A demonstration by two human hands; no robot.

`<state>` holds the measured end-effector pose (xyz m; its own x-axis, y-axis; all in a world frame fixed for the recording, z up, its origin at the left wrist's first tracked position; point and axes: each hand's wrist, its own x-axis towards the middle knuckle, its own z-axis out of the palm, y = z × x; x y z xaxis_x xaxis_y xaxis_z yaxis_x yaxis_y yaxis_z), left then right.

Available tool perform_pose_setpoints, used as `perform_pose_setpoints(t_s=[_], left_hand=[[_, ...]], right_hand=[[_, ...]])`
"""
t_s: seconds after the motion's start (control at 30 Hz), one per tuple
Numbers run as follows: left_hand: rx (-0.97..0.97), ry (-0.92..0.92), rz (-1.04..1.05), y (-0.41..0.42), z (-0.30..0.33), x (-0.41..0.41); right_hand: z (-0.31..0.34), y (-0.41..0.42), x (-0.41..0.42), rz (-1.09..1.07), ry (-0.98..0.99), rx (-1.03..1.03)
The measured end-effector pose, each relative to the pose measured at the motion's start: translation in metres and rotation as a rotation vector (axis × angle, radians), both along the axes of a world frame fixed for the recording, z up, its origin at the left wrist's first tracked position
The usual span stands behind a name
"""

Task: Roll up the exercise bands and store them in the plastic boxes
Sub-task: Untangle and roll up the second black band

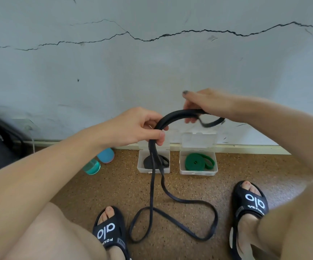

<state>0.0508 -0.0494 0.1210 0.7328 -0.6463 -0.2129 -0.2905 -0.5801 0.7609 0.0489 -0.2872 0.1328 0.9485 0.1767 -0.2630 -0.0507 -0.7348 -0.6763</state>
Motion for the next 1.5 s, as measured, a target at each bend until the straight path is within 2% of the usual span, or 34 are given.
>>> perform_pose_setpoints(t_s=[0.1, 0.2, 0.4, 0.63, 0.83, 1.0, 1.23, 1.5], left_hand=[[-0.015, -0.004, -0.007, -0.006, 0.002, 0.0], [-0.024, -0.004, -0.001, -0.01, 0.003, -0.002], [-0.002, -0.026, 0.029, -0.008, 0.002, -0.001], [0.085, -0.104, 0.012, -0.012, -0.009, -0.002], [0.009, -0.14, 0.03, -0.014, -0.005, -0.003], [-0.095, -0.117, 0.076, -0.011, 0.003, -0.003], [-0.093, -0.11, 0.046, -0.012, 0.002, -0.003], [0.056, -0.249, 0.035, -0.014, -0.008, 0.003]], right_hand=[[0.002, 0.017, -0.005, 0.085, 0.058, 0.109], [-0.006, 0.034, -0.009, 0.157, 0.017, 0.119], [-0.007, 0.041, -0.006, 0.151, -0.095, 0.161], [0.001, 0.032, 0.001, 0.072, -0.212, 0.234], [0.007, 0.027, 0.005, -0.013, -0.312, 0.278], [0.008, 0.017, 0.006, -0.067, -0.319, 0.257], [0.009, 0.017, 0.006, -0.088, -0.306, 0.273], [0.011, 0.017, 0.007, -0.139, -0.346, 0.333]])
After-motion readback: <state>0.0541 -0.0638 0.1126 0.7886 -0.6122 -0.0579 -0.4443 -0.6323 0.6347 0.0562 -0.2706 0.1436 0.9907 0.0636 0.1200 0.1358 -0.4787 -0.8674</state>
